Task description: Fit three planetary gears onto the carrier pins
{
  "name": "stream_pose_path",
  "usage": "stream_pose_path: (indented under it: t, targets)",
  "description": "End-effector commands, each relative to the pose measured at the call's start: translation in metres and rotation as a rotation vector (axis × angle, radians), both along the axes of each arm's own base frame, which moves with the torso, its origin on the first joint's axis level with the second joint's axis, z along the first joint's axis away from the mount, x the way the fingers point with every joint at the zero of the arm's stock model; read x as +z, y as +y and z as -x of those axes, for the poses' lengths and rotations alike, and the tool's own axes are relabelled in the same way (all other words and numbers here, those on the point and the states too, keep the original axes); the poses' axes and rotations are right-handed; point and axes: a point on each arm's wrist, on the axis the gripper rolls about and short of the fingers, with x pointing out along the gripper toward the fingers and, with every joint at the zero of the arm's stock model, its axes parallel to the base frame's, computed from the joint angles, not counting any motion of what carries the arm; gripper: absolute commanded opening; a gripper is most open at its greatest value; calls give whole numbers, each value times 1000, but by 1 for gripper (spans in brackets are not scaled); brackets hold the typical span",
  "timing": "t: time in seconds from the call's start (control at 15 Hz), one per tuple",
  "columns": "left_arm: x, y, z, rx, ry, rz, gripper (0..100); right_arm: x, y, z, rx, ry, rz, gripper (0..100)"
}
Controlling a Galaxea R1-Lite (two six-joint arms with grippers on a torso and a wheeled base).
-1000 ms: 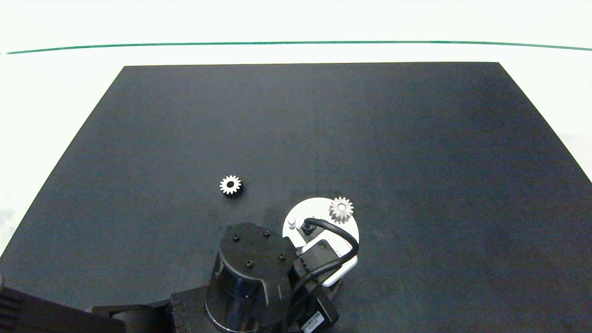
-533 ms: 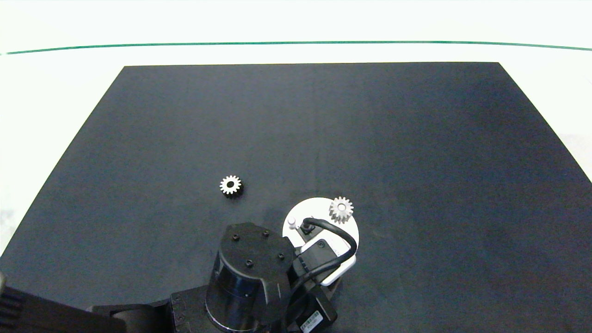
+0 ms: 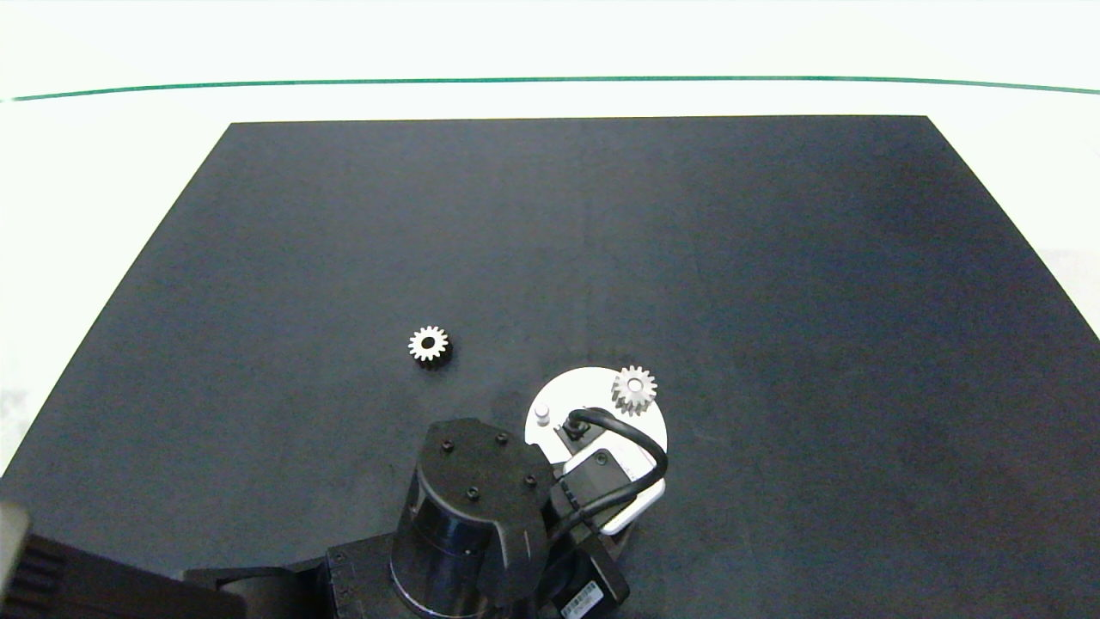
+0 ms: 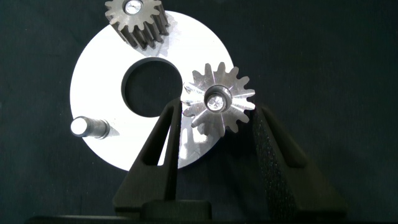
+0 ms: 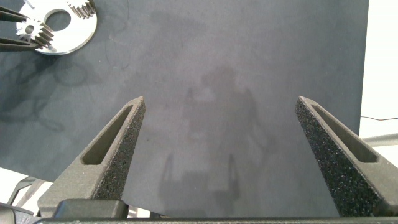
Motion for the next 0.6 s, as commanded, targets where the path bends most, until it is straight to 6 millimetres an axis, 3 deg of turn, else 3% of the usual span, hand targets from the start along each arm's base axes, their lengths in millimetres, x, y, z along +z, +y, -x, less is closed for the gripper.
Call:
stream_pose_path:
  t: [0.07,0.6]
  targets:
    - [0,-3,-2,2,-10,12,0,-1,0,-1,-1,9,5,100]
    - [-2,-2,-2,3,-6,5,0,-1,0,-1,1,10,7,100]
